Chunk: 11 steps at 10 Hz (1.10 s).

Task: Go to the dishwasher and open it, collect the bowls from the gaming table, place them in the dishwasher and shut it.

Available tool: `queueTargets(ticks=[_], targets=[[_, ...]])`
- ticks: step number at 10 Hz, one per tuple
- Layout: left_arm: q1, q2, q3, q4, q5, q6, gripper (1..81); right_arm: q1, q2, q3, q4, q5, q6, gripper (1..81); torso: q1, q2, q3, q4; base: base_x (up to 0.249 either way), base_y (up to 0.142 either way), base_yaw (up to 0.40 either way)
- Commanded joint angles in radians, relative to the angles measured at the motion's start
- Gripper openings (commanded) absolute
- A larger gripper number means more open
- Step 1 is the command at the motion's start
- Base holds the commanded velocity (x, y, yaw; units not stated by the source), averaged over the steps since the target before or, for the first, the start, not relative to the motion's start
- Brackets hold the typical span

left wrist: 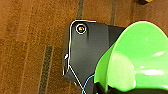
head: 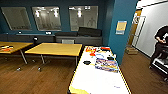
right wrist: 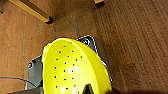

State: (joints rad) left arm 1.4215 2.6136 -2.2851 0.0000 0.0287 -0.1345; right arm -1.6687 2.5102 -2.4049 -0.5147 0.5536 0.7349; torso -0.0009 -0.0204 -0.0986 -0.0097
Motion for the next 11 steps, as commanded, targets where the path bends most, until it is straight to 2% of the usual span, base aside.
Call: queueTargets(ticks=[1,8,10,11], targets=[[-0.046,-0.026,0.003,0.011,0.054,0.003,1.0,0.023,-0.045,-0.019,-0.013,-0.023,0.004,1.0,0.001,0.0,0.0,0.0,-0.104,0.0,0.0],[-0.009,0.02,-0.114,0.018,0.053,0.003,1.0,0.02,-0.026,-0.045,-0.027,-0.024,0.003,1.0,0.001,0.0,0.0,0.0,-0.122,0.0,0.0],[-0.008,0.028,-0.122,0.018,0.053,0.003,1.0,0.025,0.015,-0.103,-0.028,-0.044,0.001,1.0,0.001,0.0,0.0,0.0,-0.134,0.0,0.0],[-0.005,0.034,-0.122,0.02,0.053,0.003,1.0,0.034,0.076,-0.174,-0.045,-0.07,0.003,1.0,0.001,0.0,0.0,0.0,-0.134,0.0,0.0]])
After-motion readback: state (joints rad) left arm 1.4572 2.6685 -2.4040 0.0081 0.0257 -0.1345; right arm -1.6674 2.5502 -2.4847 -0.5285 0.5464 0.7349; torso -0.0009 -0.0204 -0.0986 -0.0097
